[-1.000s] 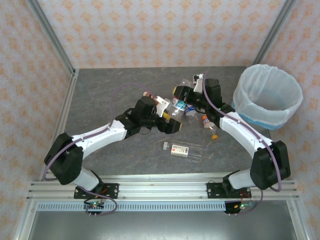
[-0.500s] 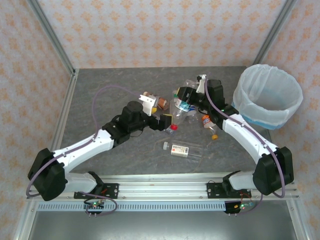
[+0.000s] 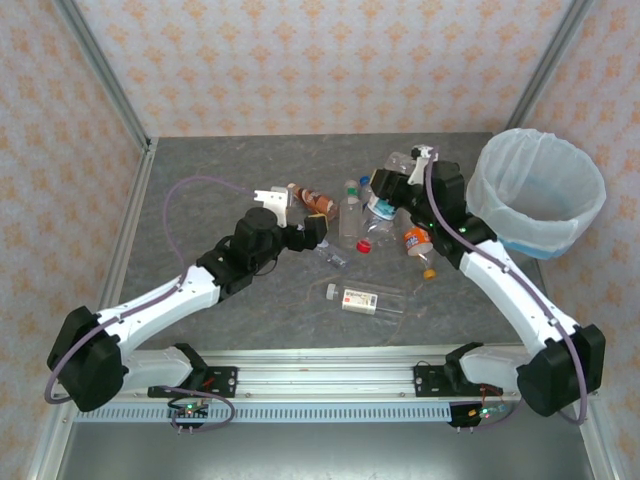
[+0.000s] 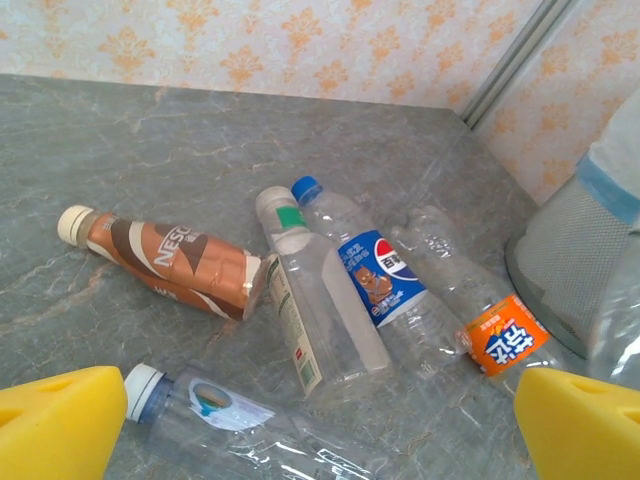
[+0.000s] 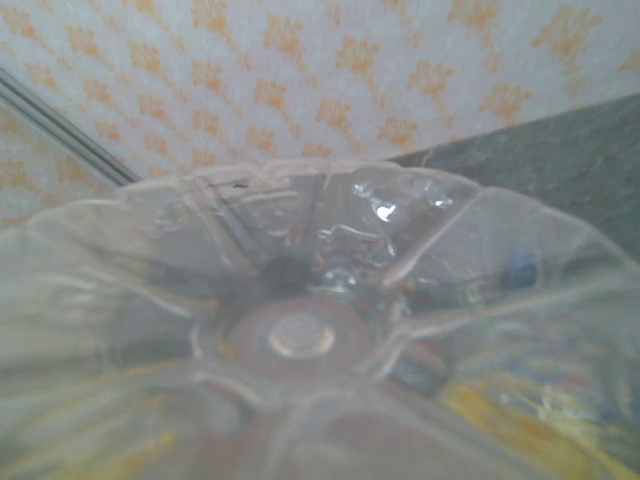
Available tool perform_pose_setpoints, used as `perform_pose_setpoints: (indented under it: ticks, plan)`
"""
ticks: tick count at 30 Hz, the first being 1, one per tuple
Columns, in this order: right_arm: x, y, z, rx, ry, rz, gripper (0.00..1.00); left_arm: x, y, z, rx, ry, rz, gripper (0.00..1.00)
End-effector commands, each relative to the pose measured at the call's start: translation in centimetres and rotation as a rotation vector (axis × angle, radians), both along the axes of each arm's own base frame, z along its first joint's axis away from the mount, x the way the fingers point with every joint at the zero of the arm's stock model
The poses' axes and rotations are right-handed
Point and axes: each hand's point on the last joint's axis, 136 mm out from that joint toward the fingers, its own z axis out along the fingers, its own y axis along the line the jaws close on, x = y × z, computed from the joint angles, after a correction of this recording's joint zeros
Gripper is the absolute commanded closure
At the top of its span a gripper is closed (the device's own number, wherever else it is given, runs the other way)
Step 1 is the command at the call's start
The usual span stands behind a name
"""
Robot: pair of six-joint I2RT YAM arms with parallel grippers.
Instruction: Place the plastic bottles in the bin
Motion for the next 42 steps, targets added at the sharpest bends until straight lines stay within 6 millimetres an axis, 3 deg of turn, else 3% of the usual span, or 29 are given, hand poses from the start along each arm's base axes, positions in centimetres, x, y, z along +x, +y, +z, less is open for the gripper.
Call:
perform_pose_setpoints:
  ticks: [1,5,10,13,17,22,27,33,42]
  plan:
    - [-0.6,-2.4,5.1,-0.028,-0.15,-0.099,0.63,0.9,0.8,0.3,-0.013,0.001,0.07,0.0]
    - [-1.3,-4.6,7.7,-0.08,-0.24,-0.189,0.63,1.2,1.1,0.6,-0.038,-0.02,0.099,0.0]
    - [-2.1,-8.2,12.2,-0.128,-0.355,-0.337,0.63,0.7,-2.6,0.6,-0.08,-0.043,-0.096,0.0]
    - [-2.5,-10.8,14.6,-0.15,-0.412,-0.443,0.63,0.9,-3.1,-0.1,-0.095,-0.031,-0.105,0.0]
    - [-3.4,-14.3,17.3,-0.149,-0.476,-0.561,0.63,0.9,-2.9,-0.2,-0.053,-0.03,-0.099,0.0]
    - [-5.1,-16.9,20.1,-0.182,-0.564,-0.644,0.63,1.2,-0.8,-0.8,0.028,-0.026,-0.009,0.0]
    - [-6.4,-19.8,21.3,-0.29,-0.59,-0.766,0.64,0.9,-0.3,-1.4,0.058,-0.012,-0.007,0.0]
    - [-7.0,-22.4,21.7,-0.401,-0.584,-0.849,0.64,0.6,-1.7,-2.2,0.063,0.039,-0.083,0.0]
    - [-7.6,-27.0,20.8,-0.598,-0.521,-1.033,0.63,1.0,-2.3,-2.2,0.082,0.051,-0.099,0.0]
